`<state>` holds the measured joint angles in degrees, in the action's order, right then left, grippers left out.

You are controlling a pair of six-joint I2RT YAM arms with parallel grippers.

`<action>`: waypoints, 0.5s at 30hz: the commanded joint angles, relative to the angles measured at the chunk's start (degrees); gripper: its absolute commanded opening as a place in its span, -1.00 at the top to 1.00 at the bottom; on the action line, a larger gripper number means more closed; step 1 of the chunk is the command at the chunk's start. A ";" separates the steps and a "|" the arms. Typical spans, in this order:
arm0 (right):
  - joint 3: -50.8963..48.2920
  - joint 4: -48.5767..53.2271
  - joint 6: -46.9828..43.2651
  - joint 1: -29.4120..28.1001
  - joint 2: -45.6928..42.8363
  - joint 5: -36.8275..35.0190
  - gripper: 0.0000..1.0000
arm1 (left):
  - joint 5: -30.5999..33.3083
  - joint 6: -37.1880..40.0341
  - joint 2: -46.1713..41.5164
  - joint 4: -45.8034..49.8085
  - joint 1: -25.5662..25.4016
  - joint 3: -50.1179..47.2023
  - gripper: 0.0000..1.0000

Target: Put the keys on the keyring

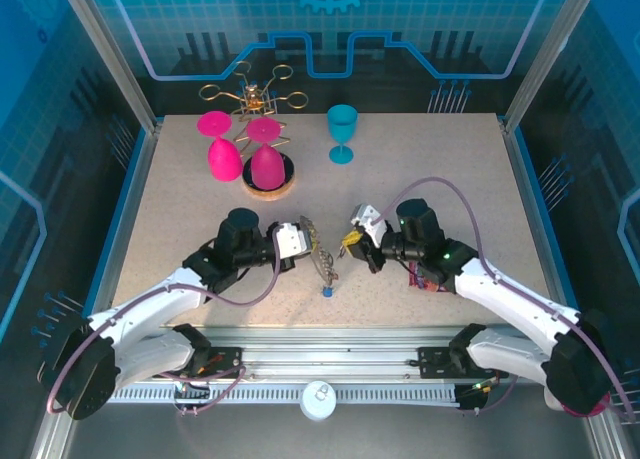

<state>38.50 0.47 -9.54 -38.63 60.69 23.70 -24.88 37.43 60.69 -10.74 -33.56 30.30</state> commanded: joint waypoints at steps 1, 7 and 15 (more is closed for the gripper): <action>-0.77 -3.68 -3.22 -1.23 0.08 2.79 1.00 | -2.17 1.78 -1.05 -7.28 -0.48 -0.89 1.00; -0.88 -7.61 -1.73 -2.97 2.04 1.13 1.00 | -1.02 2.49 -1.48 -8.63 -0.60 -1.74 1.00; -0.74 -10.22 -0.40 -3.99 4.13 -0.28 1.00 | -1.48 1.48 -1.27 -8.88 -0.78 -1.80 1.00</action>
<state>38.24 -6.85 -10.52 -41.85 64.27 24.16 -24.91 38.54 60.64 -16.19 -33.93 28.71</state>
